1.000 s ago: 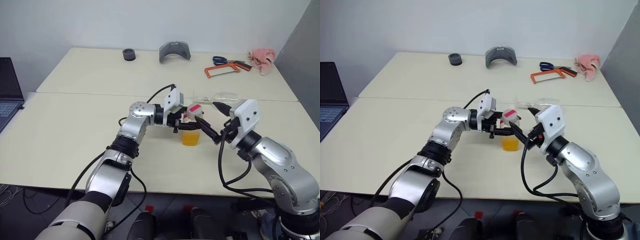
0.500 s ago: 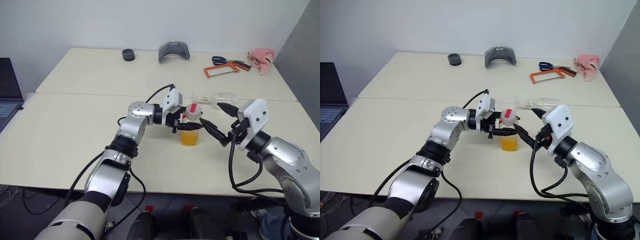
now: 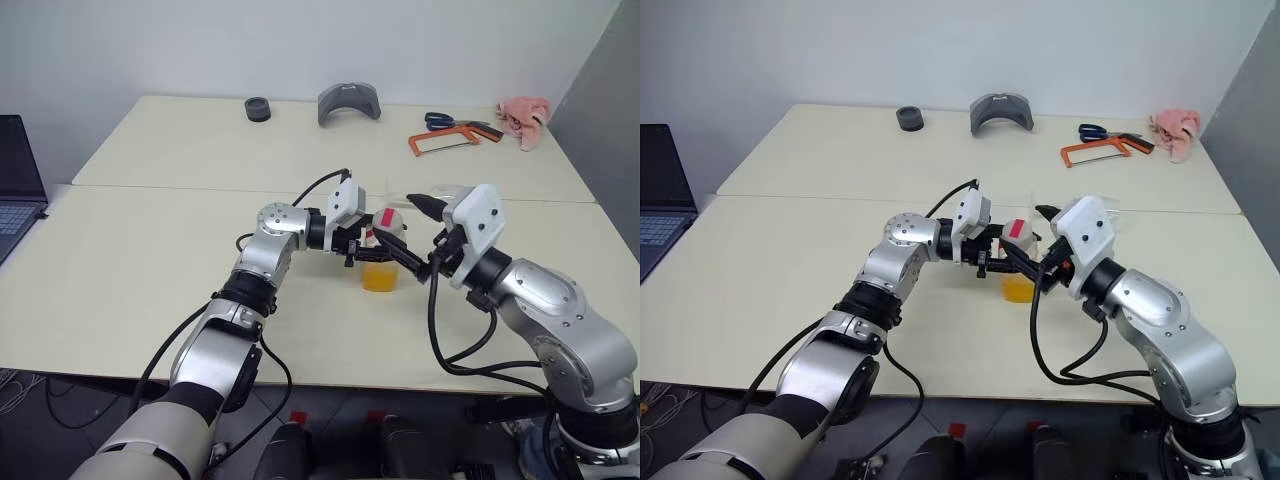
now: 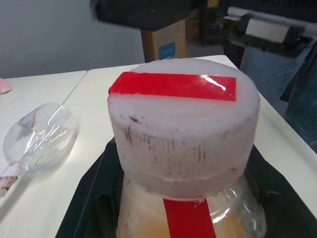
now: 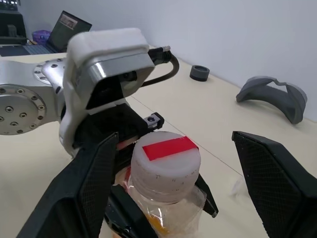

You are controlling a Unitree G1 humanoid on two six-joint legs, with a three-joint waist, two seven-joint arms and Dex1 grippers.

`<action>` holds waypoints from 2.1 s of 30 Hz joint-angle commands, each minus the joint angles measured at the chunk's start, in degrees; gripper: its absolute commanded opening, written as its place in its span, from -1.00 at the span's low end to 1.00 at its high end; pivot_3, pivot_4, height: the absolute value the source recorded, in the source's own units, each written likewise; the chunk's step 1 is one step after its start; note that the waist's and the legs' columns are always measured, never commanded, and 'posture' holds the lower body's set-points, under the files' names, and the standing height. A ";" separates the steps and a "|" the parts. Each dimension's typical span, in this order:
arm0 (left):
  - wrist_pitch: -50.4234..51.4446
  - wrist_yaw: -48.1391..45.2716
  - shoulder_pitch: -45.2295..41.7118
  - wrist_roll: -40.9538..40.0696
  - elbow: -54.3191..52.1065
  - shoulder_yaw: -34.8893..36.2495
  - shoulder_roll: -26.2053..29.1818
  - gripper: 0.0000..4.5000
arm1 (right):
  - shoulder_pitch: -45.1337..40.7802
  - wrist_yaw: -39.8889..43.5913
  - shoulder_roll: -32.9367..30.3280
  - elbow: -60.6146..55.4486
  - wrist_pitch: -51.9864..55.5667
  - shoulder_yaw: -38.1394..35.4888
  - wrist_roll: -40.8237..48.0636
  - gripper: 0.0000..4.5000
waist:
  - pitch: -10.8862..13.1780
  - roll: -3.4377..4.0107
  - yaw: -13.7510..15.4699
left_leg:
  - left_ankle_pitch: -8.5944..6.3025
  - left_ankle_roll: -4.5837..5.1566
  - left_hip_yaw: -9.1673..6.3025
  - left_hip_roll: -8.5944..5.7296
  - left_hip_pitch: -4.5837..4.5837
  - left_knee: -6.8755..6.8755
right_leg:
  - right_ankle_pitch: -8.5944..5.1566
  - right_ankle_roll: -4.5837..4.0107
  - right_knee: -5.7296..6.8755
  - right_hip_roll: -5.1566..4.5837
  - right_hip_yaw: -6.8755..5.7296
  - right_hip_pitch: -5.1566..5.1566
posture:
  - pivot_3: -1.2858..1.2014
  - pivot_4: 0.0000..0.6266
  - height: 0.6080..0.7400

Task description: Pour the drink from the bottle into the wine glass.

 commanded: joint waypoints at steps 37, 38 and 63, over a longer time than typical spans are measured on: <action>-0.81 -0.70 -0.74 0.39 -1.58 0.83 -0.10 -0.04 | 4.98 2.79 -3.66 -4.16 1.78 -9.11 2.69 0.74 | 0.00 0.00 0.00 | 0.00 0.00 0.02 0.00 0.00 0.00 | 0.00 0.00 0.00 0.00 0.01 0.00 | 0.03 -0.52 1.00; -0.81 -0.69 -0.70 0.38 -1.61 0.85 -0.08 -0.04 | 5.20 3.09 -3.95 -4.56 2.03 -9.33 3.24 0.74 | 0.00 0.00 0.00 | 0.00 0.00 0.01 0.00 0.00 0.00 | 0.00 0.00 0.00 0.00 0.01 0.00 | 0.03 -0.52 1.00; -1.21 -0.82 -1.00 0.63 -1.48 0.86 0.03 -0.04 | 1.66 1.37 -1.49 -5.71 3.88 -5.66 7.60 0.74 | 0.00 0.00 -0.01 | 0.00 0.00 0.01 0.00 0.00 0.00 | 0.00 0.00 0.00 0.00 0.01 0.00 | 0.03 -0.52 1.00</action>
